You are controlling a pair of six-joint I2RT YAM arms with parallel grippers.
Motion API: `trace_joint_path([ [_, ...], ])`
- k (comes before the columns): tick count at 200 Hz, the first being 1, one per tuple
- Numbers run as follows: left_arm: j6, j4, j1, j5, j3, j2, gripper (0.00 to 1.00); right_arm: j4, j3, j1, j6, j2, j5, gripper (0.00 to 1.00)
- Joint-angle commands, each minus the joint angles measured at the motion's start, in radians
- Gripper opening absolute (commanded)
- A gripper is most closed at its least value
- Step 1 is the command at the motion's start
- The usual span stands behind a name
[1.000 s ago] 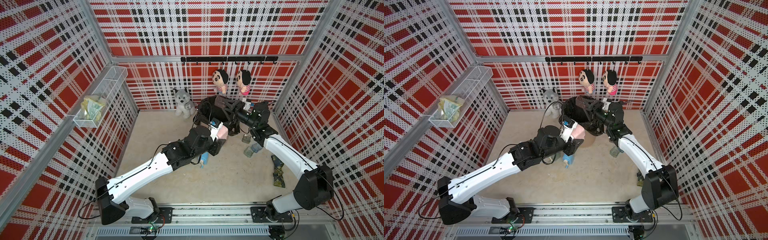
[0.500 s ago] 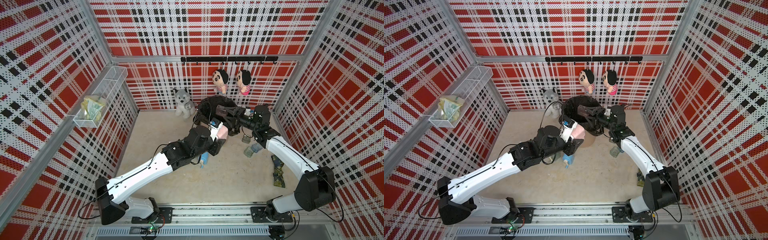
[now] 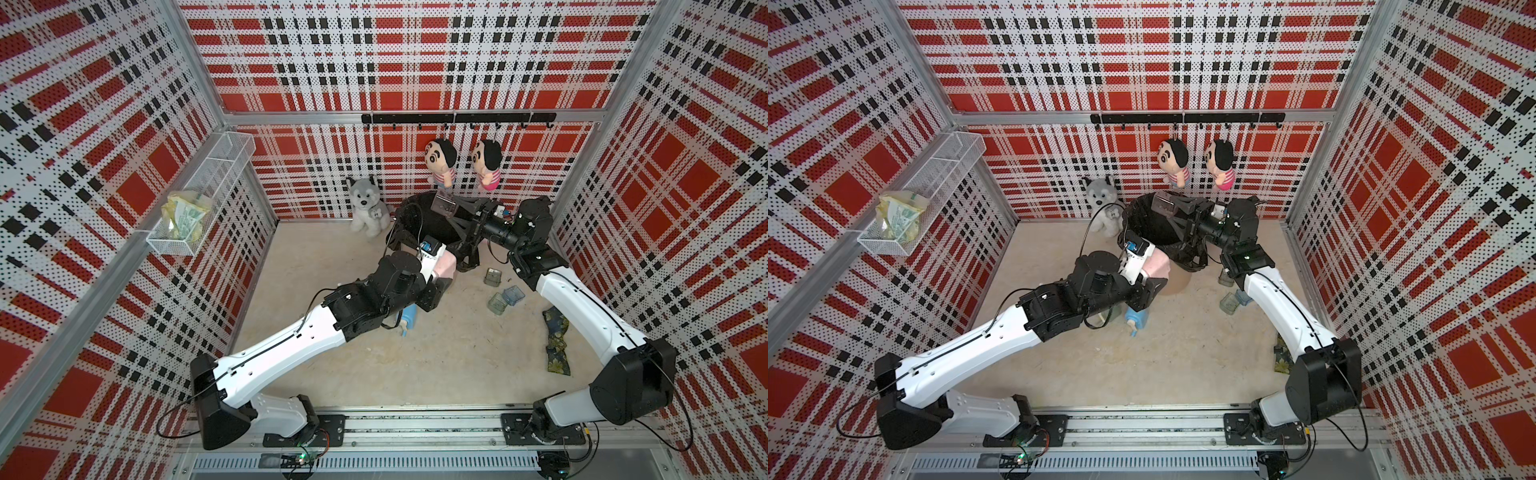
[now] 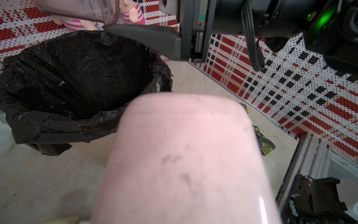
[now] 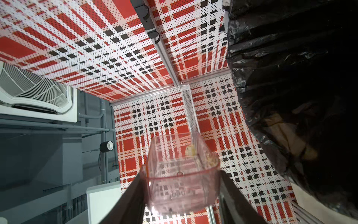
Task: Take out the pencil sharpener tray and clean the shavings
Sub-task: Pour the shavings into the trash bin.
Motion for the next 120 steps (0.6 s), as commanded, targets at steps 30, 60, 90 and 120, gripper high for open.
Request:
trace_joint_path([
  [30,0.000,0.038,0.002,0.002,0.009,-0.025,0.45,0.074,0.021,0.003,0.057,-0.046,0.041,0.54],
  [60,-0.007,0.042,0.003,0.003,0.002,-0.032,0.45,0.017,0.025,0.002,0.032,-0.019,0.021,0.55],
  [90,-0.010,0.044,0.004,0.003,0.004,-0.034,0.45,0.085,-0.033,0.008,0.049,-0.051,0.081,0.55],
  [120,-0.007,0.034,-0.001,-0.003,0.012,-0.034,0.45,0.040,0.000,-0.002,-0.034,-0.036,0.049,0.55],
])
